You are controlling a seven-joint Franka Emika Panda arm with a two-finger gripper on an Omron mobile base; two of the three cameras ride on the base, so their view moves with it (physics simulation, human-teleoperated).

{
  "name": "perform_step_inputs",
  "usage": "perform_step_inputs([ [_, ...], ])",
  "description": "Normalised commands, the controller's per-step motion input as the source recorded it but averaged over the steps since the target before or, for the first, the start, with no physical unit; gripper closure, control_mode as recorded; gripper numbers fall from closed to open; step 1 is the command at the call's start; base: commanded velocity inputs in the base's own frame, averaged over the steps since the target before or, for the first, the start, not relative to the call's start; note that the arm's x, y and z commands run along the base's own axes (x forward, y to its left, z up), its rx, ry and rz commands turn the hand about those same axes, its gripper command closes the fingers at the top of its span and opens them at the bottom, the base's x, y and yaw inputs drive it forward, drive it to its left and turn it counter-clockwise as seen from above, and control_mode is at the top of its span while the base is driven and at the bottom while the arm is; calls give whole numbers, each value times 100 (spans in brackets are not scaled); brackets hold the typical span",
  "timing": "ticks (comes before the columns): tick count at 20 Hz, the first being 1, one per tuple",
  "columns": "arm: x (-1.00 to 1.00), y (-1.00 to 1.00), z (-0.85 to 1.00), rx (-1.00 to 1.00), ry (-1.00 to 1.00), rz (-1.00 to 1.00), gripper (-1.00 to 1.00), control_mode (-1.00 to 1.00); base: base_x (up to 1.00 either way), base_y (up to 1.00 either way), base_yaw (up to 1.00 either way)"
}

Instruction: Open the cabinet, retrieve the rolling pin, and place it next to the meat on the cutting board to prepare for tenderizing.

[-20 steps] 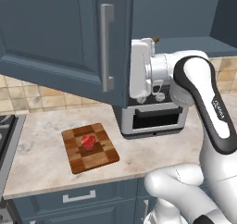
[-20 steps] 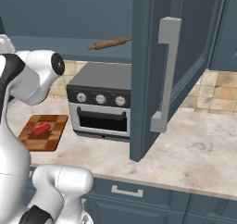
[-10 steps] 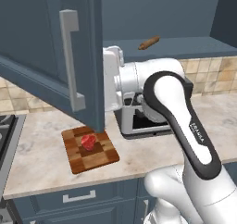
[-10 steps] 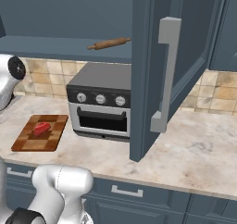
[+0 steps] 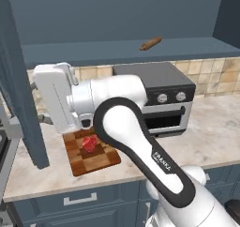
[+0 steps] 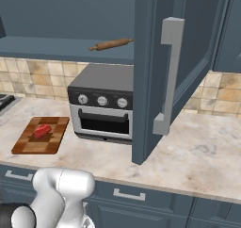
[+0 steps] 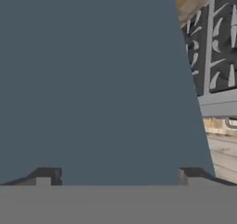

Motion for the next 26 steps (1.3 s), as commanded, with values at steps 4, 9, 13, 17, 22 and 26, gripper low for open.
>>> perform_step_inputs([
  [4,-26,99,-4,-6,0,2,-100,-100,0,0,0],
  [9,-4,59,-1,-12,0,0,-100,-100,0,0,0],
  [13,0,-28,0,-20,-6,-3,-100,-100,0,0,0],
  [17,0,-67,0,-22,-10,-7,-100,-100,0,0,0],
  [22,0,-77,0,-22,-14,-10,-100,-100,0,0,0],
  [26,0,-76,0,-27,-14,-24,-100,-100,0,0,0],
])
